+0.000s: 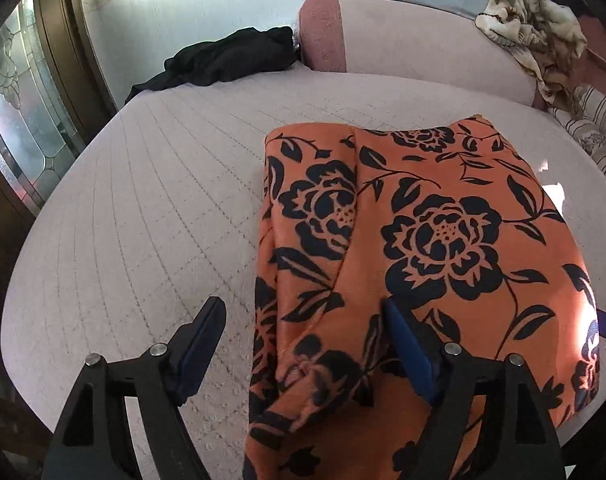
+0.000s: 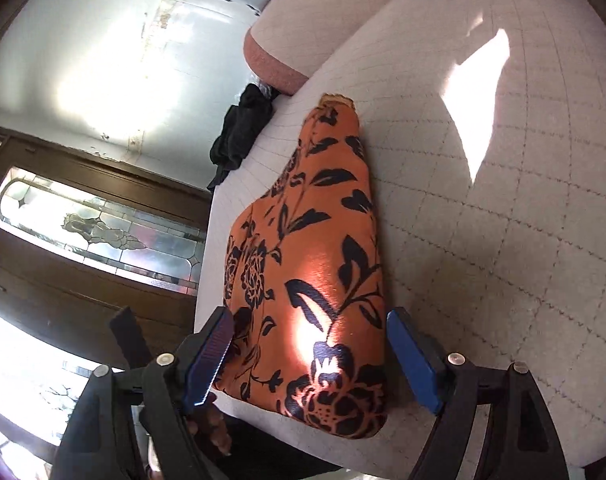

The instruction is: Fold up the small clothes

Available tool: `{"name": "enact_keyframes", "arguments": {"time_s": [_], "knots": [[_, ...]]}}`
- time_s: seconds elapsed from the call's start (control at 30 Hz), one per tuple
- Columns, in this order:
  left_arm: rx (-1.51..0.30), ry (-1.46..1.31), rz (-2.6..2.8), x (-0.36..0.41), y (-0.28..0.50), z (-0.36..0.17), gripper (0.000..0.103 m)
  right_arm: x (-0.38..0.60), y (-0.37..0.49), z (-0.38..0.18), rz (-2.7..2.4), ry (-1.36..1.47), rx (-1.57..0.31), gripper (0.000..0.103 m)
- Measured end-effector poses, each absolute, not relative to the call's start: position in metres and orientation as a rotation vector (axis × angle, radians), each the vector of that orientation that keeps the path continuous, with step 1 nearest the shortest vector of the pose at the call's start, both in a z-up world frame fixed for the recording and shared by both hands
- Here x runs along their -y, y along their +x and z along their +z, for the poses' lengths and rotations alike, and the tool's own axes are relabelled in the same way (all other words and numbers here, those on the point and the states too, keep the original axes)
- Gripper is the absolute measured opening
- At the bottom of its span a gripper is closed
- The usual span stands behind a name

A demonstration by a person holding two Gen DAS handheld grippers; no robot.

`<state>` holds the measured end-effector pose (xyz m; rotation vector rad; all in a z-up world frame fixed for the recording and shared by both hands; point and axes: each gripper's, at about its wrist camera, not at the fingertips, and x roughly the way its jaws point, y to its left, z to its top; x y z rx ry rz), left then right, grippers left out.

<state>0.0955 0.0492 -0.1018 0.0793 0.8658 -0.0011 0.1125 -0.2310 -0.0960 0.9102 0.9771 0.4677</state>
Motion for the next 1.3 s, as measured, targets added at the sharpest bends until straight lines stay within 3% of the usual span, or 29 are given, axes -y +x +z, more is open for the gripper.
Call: {"name": "enact_keyframes", "arguments": {"time_s": [0.17, 0.2, 0.23, 0.33, 0.43, 0.57, 0.63, 0.77, 0.83, 0.87, 0.9, 0.93, 1.03, 1.1, 1.2, 1.3], "knots": [[-0.869, 0.014, -0.01, -0.063, 0.099, -0.108, 0.09, 0.216, 0.136, -0.12, 0.508, 0.933, -1.076, 0.081], [-0.865, 0.009, -0.01, -0.066, 0.098, -0.109, 0.09, 0.21, 0.14, -0.12, 0.537, 0.926, -1.074, 0.071], [-0.863, 0.005, -0.014, -0.068, 0.097, -0.11, 0.09, 0.204, 0.141, -0.115, 0.521, 0.874, -1.074, 0.043], [-0.861, -0.009, -0.025, -0.071, 0.097, -0.111, 0.091, 0.188, 0.132, -0.085, 0.49, 0.685, -1.022, 0.033], [-0.86, -0.016, -0.034, -0.071, 0.096, -0.115, 0.091, 0.174, 0.13, -0.093, 0.419, 0.509, -1.069, 0.034], [-0.858, -0.029, -0.04, -0.076, 0.095, -0.115, 0.091, 0.198, 0.128, -0.102, 0.445, 0.736, -1.068, 0.052], [-0.859, -0.042, -0.043, -0.077, 0.095, -0.116, 0.091, 0.205, 0.126, -0.09, 0.465, 0.748, -1.01, 0.068], [-0.857, -0.04, -0.046, -0.079, 0.096, -0.116, 0.091, 0.222, 0.148, -0.103, 0.438, 0.879, -1.006, 0.071], [-0.856, -0.04, -0.046, -0.079, 0.095, -0.117, 0.091, 0.226, 0.162, -0.117, 0.427, 0.943, -1.033, 0.068], [-0.856, -0.039, -0.045, -0.079, 0.095, -0.117, 0.091, 0.224, 0.167, -0.121, 0.457, 0.968, -1.053, 0.058], [-0.857, -0.04, -0.047, -0.078, 0.095, -0.116, 0.091, 0.219, 0.17, -0.118, 0.461, 0.931, -1.072, 0.042], [-0.858, -0.042, -0.047, -0.078, 0.095, -0.116, 0.091, 0.214, 0.168, -0.106, 0.444, 0.846, -1.06, 0.035], [-0.859, -0.048, -0.046, -0.079, 0.095, -0.116, 0.091, 0.193, 0.157, -0.069, 0.407, 0.596, -0.997, 0.033], [-0.859, -0.044, -0.046, -0.077, 0.095, -0.117, 0.091, 0.181, 0.163, -0.081, 0.359, 0.452, -1.048, 0.033], [-0.855, -0.043, -0.044, -0.077, 0.095, -0.117, 0.091, 0.204, 0.164, -0.091, 0.385, 0.642, -1.043, 0.045], [-0.861, -0.059, -0.049, -0.079, 0.095, -0.118, 0.091, 0.22, 0.165, -0.078, 0.403, 0.736, -0.965, 0.067]]}}
